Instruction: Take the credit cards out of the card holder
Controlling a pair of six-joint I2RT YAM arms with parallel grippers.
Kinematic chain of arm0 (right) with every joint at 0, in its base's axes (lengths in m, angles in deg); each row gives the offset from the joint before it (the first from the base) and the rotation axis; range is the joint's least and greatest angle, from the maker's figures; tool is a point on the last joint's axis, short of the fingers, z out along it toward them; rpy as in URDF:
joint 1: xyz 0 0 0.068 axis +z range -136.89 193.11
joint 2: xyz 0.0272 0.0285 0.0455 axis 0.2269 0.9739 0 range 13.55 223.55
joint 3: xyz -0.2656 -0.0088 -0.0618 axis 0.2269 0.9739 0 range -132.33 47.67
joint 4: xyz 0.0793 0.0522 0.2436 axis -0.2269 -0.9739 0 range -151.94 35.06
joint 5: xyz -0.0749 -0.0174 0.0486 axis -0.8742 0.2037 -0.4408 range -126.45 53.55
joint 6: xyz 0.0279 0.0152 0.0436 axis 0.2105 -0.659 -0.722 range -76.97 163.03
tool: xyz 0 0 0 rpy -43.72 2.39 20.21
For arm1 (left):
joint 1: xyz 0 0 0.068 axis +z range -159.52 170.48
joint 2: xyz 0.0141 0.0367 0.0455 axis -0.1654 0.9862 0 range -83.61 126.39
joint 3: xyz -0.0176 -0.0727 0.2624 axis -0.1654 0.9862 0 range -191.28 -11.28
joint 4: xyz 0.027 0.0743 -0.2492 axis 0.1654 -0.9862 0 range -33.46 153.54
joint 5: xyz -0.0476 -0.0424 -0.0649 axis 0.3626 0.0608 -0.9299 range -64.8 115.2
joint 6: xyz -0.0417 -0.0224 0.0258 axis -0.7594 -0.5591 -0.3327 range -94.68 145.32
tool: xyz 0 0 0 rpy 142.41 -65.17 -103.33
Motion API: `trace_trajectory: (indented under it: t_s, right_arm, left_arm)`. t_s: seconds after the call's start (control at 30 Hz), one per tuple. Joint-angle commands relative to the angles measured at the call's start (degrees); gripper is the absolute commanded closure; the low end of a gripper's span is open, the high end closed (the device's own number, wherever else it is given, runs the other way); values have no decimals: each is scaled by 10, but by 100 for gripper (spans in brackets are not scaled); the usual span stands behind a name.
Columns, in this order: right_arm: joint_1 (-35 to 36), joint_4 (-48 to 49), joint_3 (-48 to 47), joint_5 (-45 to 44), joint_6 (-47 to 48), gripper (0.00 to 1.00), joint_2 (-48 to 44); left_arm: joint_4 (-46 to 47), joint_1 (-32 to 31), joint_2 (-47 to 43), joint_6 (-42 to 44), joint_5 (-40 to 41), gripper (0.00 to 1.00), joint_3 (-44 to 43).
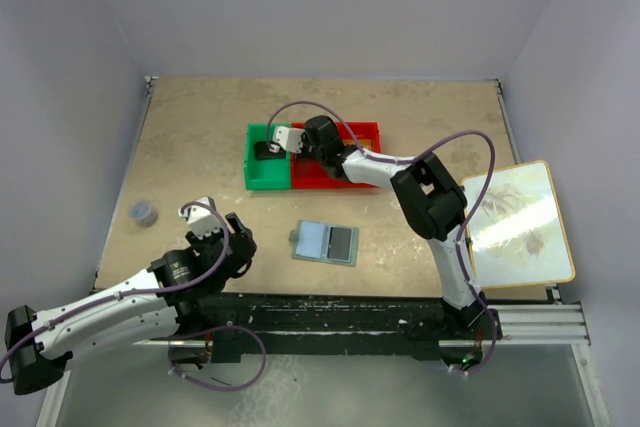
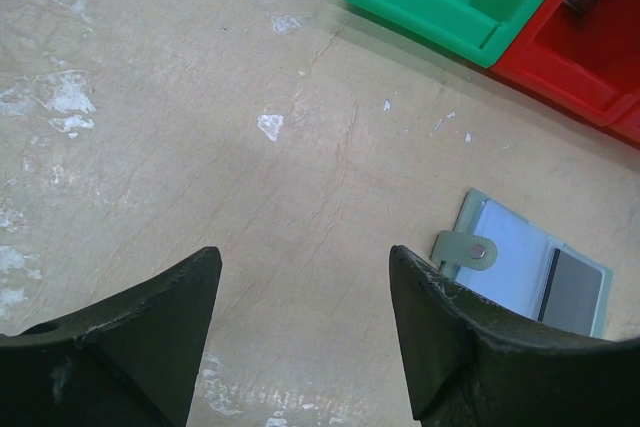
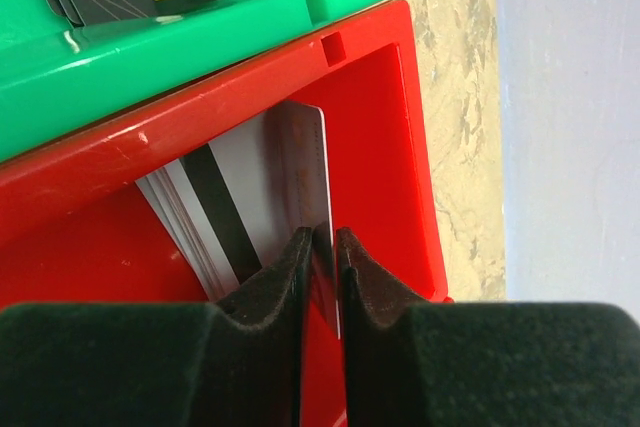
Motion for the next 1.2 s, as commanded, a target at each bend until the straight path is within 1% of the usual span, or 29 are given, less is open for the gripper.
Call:
trace_trajectory:
  t_s: [0.0,0.13,0.23,0.47,0.6,0.73,0.87,0.93,1.03,1.17]
  right_arm:
    - [-1,-1,-4,-14,19,81,-12]
    - [-1,-10,-5,-26,25,80,-12]
    - [-2,-13,0,-20,22,77,-21]
    - [-1,-20,5,1,18,75,-38]
    - [-1,-63,-14,9,5,67,-38]
    - [-1,-74,-17,14,-6,64,-39]
    - [-1,-74,-26,-1,-19,62,-32]
    - [-1,-75,-32,-2,-29,46,-31]
    - [-1,-68,-29,10,-45,42,-43]
    - [-1,-49,-26,15,-76,40,-63]
  left_arm:
    - [4,2,2,-6,10,34,-17]
    - [5,2,3,-4,10,35,-18]
    - [5,1,4,-4,10,35,-18]
    - [5,1,4,-2,10,35,-19]
    - [7,2,7,0,9,35,-19]
    - [18,1,15,7,5,35,-18]
    - [21,1,24,10,2,35,-19]
    - [22,1,26,11,1,35,-19]
    - [21,1,25,13,-1,35,-20]
    - [18,1,20,11,-3,36,-19]
